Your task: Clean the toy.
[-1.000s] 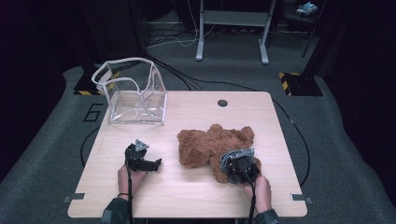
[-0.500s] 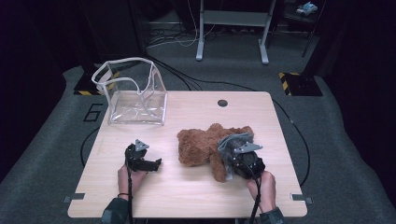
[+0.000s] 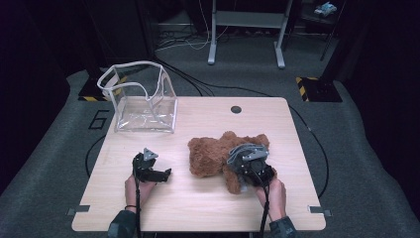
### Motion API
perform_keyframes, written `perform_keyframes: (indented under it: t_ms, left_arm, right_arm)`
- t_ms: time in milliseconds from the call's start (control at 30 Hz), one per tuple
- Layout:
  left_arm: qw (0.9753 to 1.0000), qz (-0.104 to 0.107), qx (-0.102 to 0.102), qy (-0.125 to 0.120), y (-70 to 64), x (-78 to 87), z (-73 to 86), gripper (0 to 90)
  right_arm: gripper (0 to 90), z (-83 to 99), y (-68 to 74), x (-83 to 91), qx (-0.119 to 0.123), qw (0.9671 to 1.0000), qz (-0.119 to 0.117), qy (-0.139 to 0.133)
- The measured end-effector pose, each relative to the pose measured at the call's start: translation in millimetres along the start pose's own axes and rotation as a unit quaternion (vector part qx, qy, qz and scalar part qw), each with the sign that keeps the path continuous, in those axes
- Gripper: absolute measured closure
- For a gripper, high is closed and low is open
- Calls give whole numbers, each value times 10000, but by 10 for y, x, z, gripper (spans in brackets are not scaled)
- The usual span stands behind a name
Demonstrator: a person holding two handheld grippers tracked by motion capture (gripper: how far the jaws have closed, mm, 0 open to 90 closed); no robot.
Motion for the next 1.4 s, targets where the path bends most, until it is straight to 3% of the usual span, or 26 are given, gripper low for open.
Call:
perform_keyframes:
  t_ms: [400,433,467,600,733,833,900,1033,1233,1400]
  left_arm:
    - [10000,-2,4,-2,0,0,0,12]
    - [10000,0,5,-1,-1,0,0,12]
    - [10000,-1,4,-1,0,0,0,12]
    - [10000,0,3,0,0,0,0,12]
    - [10000,0,7,-2,-1,0,0,12]
    - [10000,-1,4,-1,0,0,0,12]
    - [10000,-1,5,-1,0,0,0,12]
    - [10000,-1,-2,3,1,1,1,13]
    - [10000,-1,-1,2,1,1,1,13]
    - [10000,0,4,-1,0,0,0,13]
  right_arm:
    - [691,396,36,-218,-185,9979,-394,481]
    - [690,400,46,-197,-289,9973,-443,508]
    - [691,383,22,-177,-204,9977,-465,440]
    - [691,282,7,-4,-286,9981,-494,225]
    - [690,49,-14,222,-255,9982,-463,-271]
    - [688,-151,-11,292,-163,9975,-491,-483]
    - [687,-265,18,252,-95,9974,-516,-498]
    - [687,-305,77,84,-171,9975,-600,-321]
    - [689,-182,118,65,-256,9965,-748,-268]
    - [690,-3,192,48,-186,9962,-843,-119]
Point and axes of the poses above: each handheld gripper's, and its own axes: x roughly backward along the jaws, z roughly out of its underside, y roughly to its left, the point moved 7 cm from there along -x, roughly forward along the jaws, and after that the axes turned 1 degree about -y, right-handed, at the moved point
